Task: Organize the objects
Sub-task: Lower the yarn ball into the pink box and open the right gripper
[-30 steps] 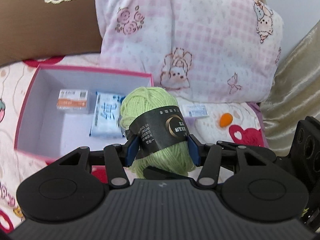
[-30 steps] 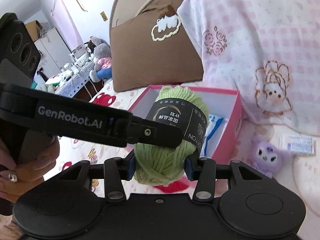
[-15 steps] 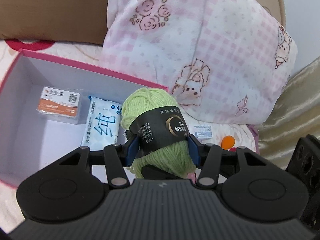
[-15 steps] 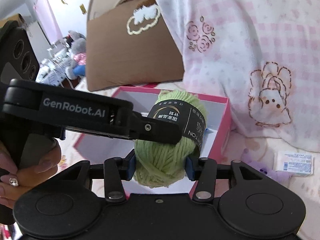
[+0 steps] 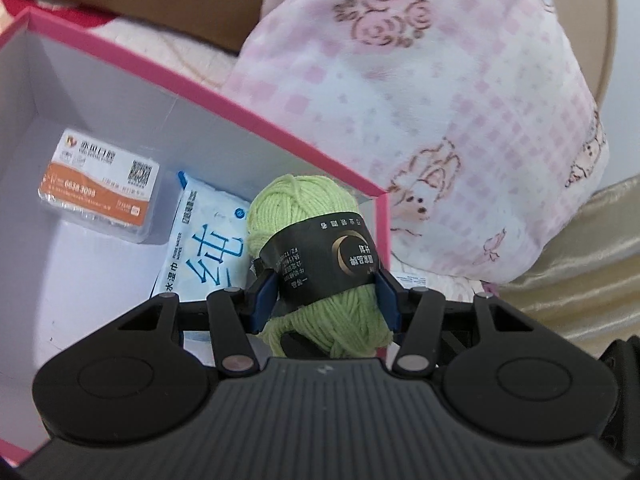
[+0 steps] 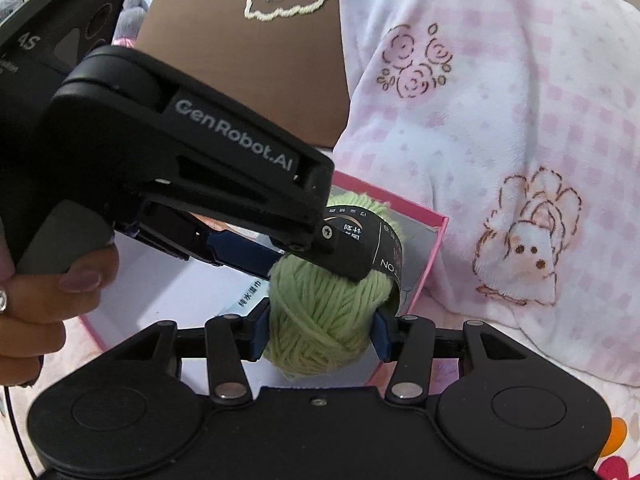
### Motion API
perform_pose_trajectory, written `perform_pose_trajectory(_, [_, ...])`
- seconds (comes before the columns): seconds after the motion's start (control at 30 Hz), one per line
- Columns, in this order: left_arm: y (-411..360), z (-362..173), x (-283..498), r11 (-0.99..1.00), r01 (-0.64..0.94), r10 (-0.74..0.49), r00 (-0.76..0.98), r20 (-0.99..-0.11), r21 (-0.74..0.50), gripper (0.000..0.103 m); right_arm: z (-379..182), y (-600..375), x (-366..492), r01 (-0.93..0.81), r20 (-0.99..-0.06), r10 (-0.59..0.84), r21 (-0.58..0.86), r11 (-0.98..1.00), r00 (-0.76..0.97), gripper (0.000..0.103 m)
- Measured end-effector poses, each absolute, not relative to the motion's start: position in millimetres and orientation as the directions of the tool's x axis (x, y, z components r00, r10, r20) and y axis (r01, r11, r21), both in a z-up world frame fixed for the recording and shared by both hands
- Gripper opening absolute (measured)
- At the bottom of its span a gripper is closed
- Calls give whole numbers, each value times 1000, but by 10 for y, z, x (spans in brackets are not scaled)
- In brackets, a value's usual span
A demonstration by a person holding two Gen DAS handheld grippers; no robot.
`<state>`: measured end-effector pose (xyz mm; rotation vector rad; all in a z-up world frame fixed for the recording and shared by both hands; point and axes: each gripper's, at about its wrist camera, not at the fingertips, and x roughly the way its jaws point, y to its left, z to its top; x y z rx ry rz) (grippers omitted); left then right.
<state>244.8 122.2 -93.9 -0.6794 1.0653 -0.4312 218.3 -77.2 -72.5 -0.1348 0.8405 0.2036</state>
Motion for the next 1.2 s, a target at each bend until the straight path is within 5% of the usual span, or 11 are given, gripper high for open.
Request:
perform_pose_trajectory(0.73, [1093, -1109, 2482, 784, 6, -576, 379, -724, -621, 52, -670, -794, 1919, -479, -713, 213, -193, 856, 668, 68])
perform_pose_trajectory(0.8, [1035, -1123, 2482, 799, 23, -564, 377, -735, -601, 51, -703, -809, 1941, -489, -710, 221, -195, 850, 668, 49])
perform_pose_trajectory(0.97, [946, -1075, 2472, 860, 64, -480, 436, -761, -506, 50, -822, -824, 2035, -500, -723, 231, -180, 847, 651, 24])
perform_pose_trajectory(1.2, [978, -1033, 2446, 859, 80, -484, 448, -752, -505, 50, -812, -795, 2073, -491, -727, 248, -139, 860, 641, 23])
